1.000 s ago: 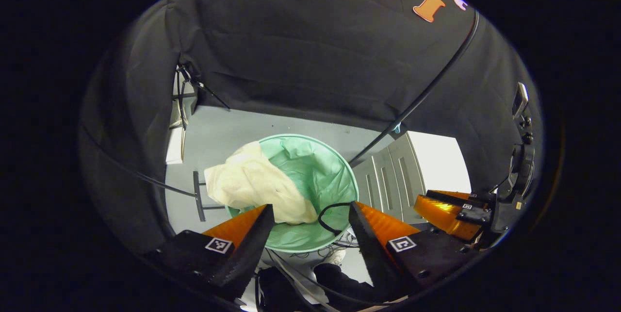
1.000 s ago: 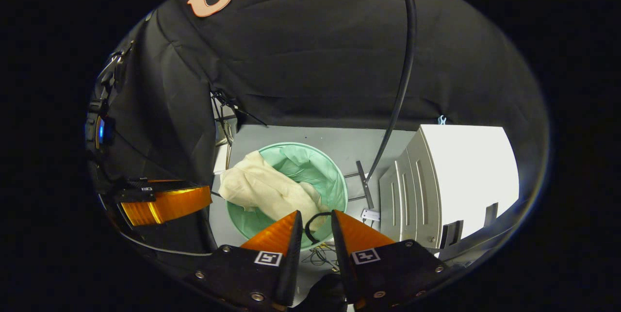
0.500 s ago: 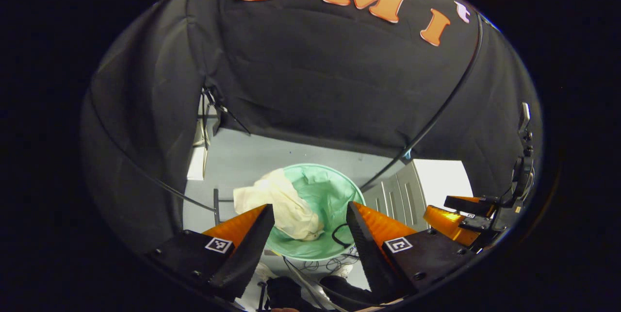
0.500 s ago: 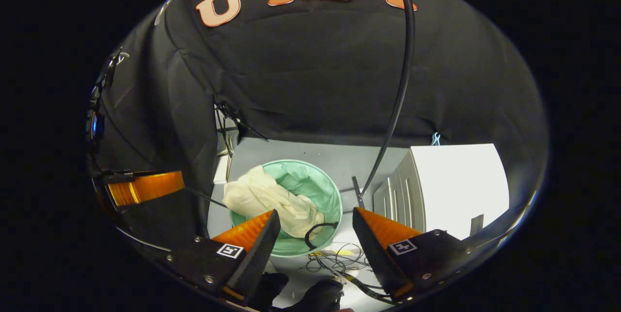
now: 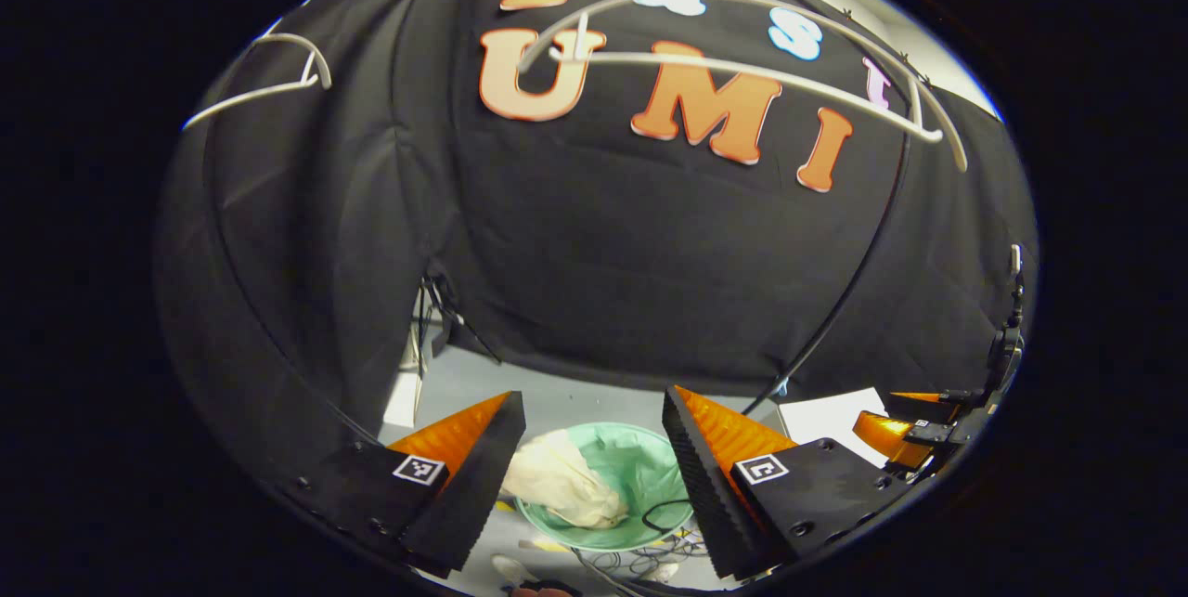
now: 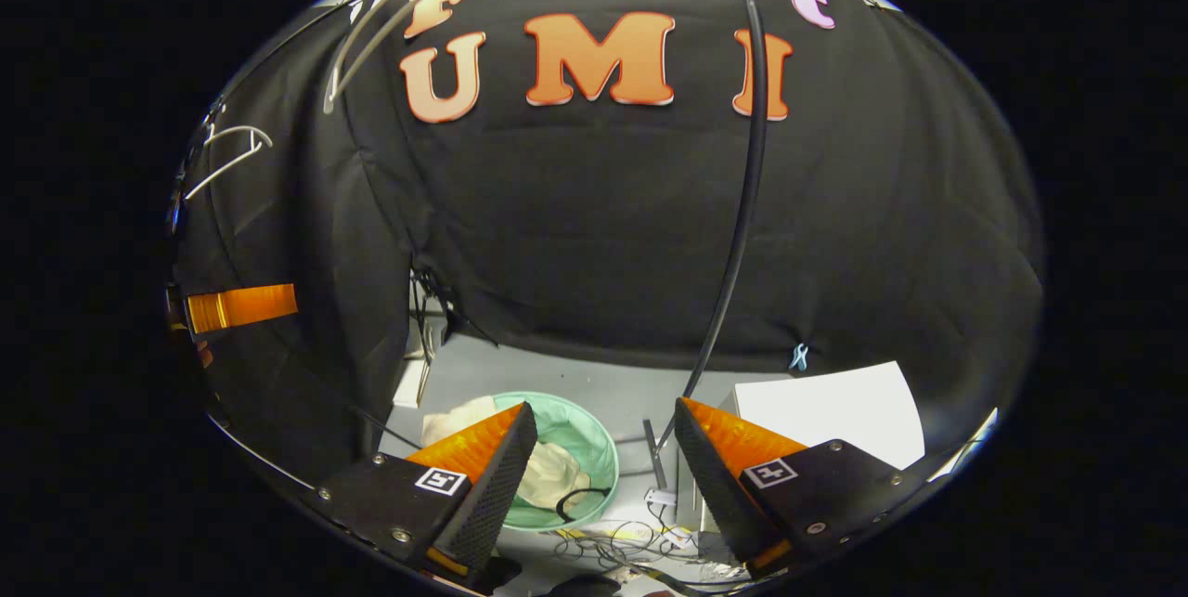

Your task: Grasp the clothes on the hanger with both hands and then place them into the laundry hamper below.

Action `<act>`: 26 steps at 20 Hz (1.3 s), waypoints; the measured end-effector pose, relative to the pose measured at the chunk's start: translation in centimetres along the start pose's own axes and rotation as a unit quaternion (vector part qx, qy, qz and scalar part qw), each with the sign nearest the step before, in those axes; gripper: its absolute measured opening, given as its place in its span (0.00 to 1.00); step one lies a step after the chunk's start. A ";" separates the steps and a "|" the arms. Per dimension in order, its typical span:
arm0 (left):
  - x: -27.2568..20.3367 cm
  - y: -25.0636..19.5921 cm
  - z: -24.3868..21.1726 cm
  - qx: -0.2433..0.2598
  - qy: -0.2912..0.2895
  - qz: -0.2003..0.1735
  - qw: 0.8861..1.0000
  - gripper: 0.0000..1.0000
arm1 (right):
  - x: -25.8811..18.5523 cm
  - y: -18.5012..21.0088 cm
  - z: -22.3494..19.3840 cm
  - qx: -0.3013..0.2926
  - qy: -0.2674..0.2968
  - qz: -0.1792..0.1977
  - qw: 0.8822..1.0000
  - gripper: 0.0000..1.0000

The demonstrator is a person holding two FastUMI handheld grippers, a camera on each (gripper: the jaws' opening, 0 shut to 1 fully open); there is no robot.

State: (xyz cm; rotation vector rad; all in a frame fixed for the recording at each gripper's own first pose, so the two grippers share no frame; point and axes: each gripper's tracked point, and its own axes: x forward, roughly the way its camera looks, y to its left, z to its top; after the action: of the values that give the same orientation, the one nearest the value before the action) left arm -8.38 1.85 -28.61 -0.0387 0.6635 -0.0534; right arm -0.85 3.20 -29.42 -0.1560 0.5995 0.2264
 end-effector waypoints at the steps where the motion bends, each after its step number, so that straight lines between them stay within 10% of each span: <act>1: -0.4 0.3 1.7 0.004 -0.019 0.001 1.000 0.98 | -0.8 -0.2 1.3 -0.003 -0.015 -0.002 1.000 0.93; 14: -11.9 1.9 17.6 0.031 -0.229 0.027 0.973 1.00 | -12.8 -2.7 14.7 -0.028 -0.178 -0.033 0.983 0.92; 26: -15.0 4.1 21.5 0.023 -0.292 0.058 0.954 0.97 | -17.5 -4.3 19.9 -0.030 -0.263 -0.057 0.963 0.92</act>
State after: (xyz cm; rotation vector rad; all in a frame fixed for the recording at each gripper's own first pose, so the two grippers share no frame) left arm -6.80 7.25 -2.64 0.0293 0.0698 0.0563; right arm -3.08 0.37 -2.79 -0.1804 0.0536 0.1651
